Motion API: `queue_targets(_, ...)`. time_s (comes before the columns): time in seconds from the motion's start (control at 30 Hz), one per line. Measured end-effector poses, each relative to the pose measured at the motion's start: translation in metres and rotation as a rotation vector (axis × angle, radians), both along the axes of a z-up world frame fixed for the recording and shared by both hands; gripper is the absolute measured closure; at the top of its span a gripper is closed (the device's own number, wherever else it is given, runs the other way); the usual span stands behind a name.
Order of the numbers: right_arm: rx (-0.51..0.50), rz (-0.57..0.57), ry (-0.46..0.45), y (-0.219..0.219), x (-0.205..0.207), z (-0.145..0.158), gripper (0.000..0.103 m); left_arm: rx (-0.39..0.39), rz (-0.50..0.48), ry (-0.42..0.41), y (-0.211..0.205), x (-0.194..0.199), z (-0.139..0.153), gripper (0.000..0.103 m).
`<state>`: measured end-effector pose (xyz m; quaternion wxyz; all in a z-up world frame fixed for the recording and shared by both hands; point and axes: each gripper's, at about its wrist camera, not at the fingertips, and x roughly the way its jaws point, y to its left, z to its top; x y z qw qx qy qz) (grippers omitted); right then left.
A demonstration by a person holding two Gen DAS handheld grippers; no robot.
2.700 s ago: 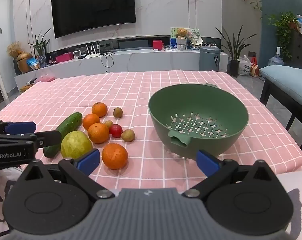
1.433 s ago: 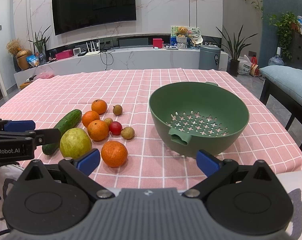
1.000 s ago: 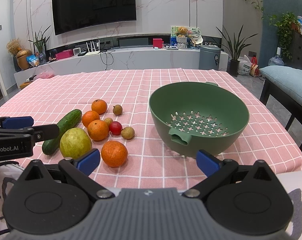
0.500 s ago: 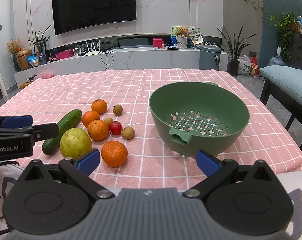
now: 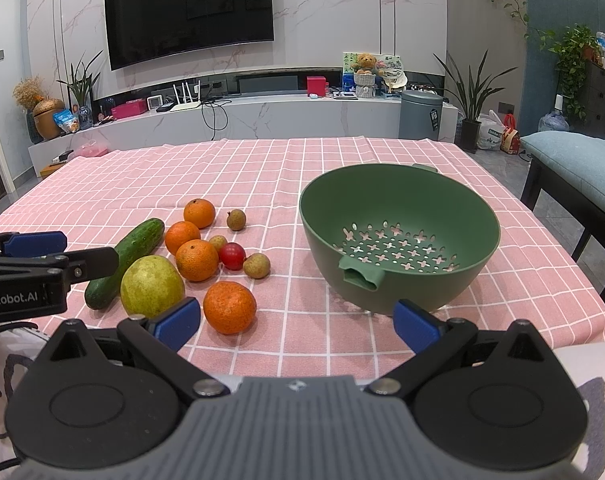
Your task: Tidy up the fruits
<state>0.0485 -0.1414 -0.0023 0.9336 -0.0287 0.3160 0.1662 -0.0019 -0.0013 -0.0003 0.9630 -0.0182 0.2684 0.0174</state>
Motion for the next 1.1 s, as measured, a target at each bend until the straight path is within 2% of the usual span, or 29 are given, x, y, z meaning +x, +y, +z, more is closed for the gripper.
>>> queue_targets(0.37,-0.003,0.001,0.007,0.000,0.000,0.000,0.004,-0.006,0.002,0.011,0.000,0.000,-0.001,0.015)
queue_targets(0.6,0.000,0.036,0.032,0.007,0.005,-0.003,0.005,-0.035,-0.019,0.071,0.005,0.006,0.008,0.015)
queue_targets(0.73,0.001,0.068,0.045,0.013,0.011,-0.002,0.005,-0.058,-0.042,0.151,0.016,0.018,0.015,0.025)
queue_targets(0.8,-0.002,0.085,0.054,0.017,0.014,-0.001,0.014,-0.050,-0.064,0.191,0.023,0.025,0.018,0.030)
queue_targets(0.9,0.000,0.120,0.079,0.027,0.022,-0.002,0.018,-0.056,-0.069,0.241,0.037,0.035,0.020,0.040)
queue_targets(0.97,0.005,0.148,0.094,0.034,0.028,-0.002,0.027,-0.079,-0.060,0.283,0.049,0.044,0.019,0.049)
queue_targets(1.03,0.009,0.182,0.106,0.044,0.034,-0.002,0.029,-0.096,-0.038,0.340,0.061,0.056,0.016,0.057)
queue_targets(1.1,0.013,0.217,0.109,0.055,0.038,-0.002,0.029,-0.099,-0.032,0.372,0.069,0.065,0.012,0.060)
